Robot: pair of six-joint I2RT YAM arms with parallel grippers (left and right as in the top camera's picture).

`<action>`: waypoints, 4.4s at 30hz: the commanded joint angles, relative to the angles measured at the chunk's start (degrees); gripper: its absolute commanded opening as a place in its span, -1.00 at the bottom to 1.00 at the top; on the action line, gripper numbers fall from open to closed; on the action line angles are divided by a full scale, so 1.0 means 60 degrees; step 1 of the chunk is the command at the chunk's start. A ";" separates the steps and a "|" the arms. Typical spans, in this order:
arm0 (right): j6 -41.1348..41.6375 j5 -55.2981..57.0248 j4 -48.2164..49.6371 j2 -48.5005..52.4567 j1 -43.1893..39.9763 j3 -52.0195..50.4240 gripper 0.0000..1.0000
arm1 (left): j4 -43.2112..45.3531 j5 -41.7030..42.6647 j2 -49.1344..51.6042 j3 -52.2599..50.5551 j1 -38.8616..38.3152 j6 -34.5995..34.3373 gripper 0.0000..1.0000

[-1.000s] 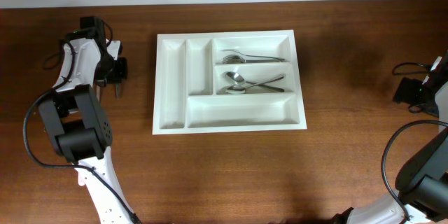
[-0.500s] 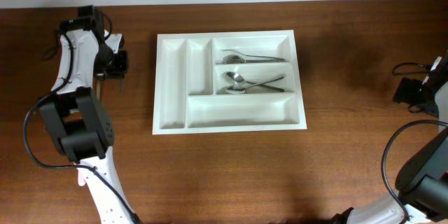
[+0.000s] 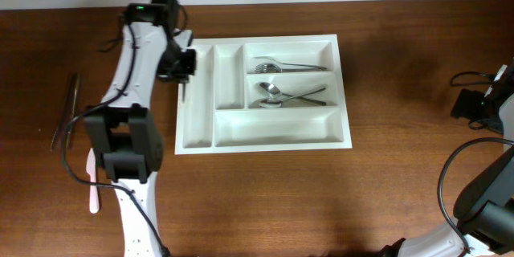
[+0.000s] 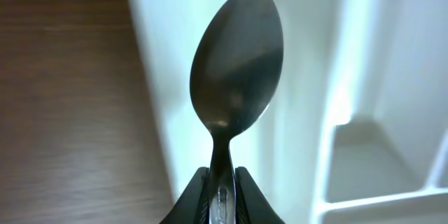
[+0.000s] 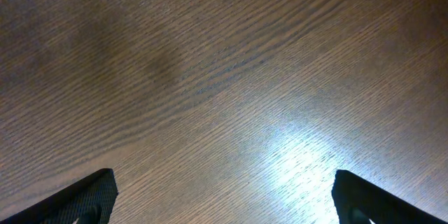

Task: Pack container
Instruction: 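Carry the spoon right and drop it into the tray's left compartment, then withdraw the left gripper to the remaining spoon left of the tray, then lower the left gripper onto the spoon and close on its handle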

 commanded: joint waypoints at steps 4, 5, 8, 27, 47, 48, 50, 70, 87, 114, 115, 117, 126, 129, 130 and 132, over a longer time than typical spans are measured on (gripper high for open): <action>-0.0033 0.0011 -0.0004 -0.0106 0.0029 -0.0069 0.97 | 0.0058 0.0102 0.0077 0.0160 -0.0554 -0.1311 -0.76; -0.0033 0.0011 -0.0004 -0.0106 0.0029 -0.0069 0.97 | 0.0091 0.0098 0.0077 0.0160 -0.0572 -0.1351 -0.76; -0.0033 0.0011 -0.0004 -0.0106 0.0029 -0.0069 0.97 | 0.0113 0.0102 0.0077 0.0160 -0.0579 -0.1541 -0.76; -0.0033 0.0011 -0.0004 -0.0106 0.0029 -0.0069 0.98 | 0.0692 -0.0113 0.0077 0.0160 -0.0495 -0.1526 -0.46; -0.0033 0.0011 -0.0004 -0.0106 0.0029 -0.0069 0.97 | -0.2816 -0.2776 0.0077 0.2710 0.1687 -0.1045 0.07; -0.0033 0.0011 -0.0004 -0.0106 0.0029 -0.0069 0.97 | -0.2852 -0.2776 0.0077 0.2681 0.1818 -0.1042 0.07; -0.0029 0.0011 -0.0004 -0.0106 0.0029 -0.0069 0.97 | -0.2852 -0.2776 0.0077 0.2677 0.2127 -0.1042 0.07; -0.0033 0.0011 0.0000 -0.0106 0.0029 -0.0069 0.97 | -0.0583 -0.2098 0.0084 0.0047 0.3155 0.1315 0.74; -0.0033 0.0011 0.0000 -0.0106 0.0029 -0.0069 0.97 | 0.1497 -0.1654 0.0106 -0.1581 0.3763 0.2393 0.99; -0.0033 0.0011 0.0000 -0.0106 0.0029 -0.0069 0.97 | 0.2084 -0.1508 0.1078 -0.1581 0.3763 0.2379 0.41; -0.0033 0.0011 -0.0004 -0.0106 0.0029 -0.0069 0.97 | 0.2084 -0.1508 0.1078 -0.1581 0.3763 0.2379 0.31; -0.0029 0.0011 0.0000 -0.0106 0.0029 -0.0069 0.97 | 0.2084 -0.1508 0.1078 -0.1581 0.3763 0.2379 0.16; -0.0033 0.0011 -0.0004 -0.0106 0.0029 -0.0069 0.97 | 0.2091 -0.1512 0.1078 -0.1581 0.3763 0.2382 -0.36; -0.0033 0.0011 -0.0004 -0.0106 0.0029 -0.0069 0.97 | 0.2095 -0.1512 0.1078 -0.1577 0.3763 0.2382 -0.39; -0.0033 0.0011 -0.0004 -0.0106 0.0029 -0.0069 0.97 | 0.2095 -0.1512 0.1078 -0.1577 0.3763 0.2382 -0.40; -0.0033 0.0011 -0.0004 -0.0106 0.0029 -0.0069 0.97 | 0.2098 -0.1512 0.1078 -0.1577 0.3763 0.2382 -0.49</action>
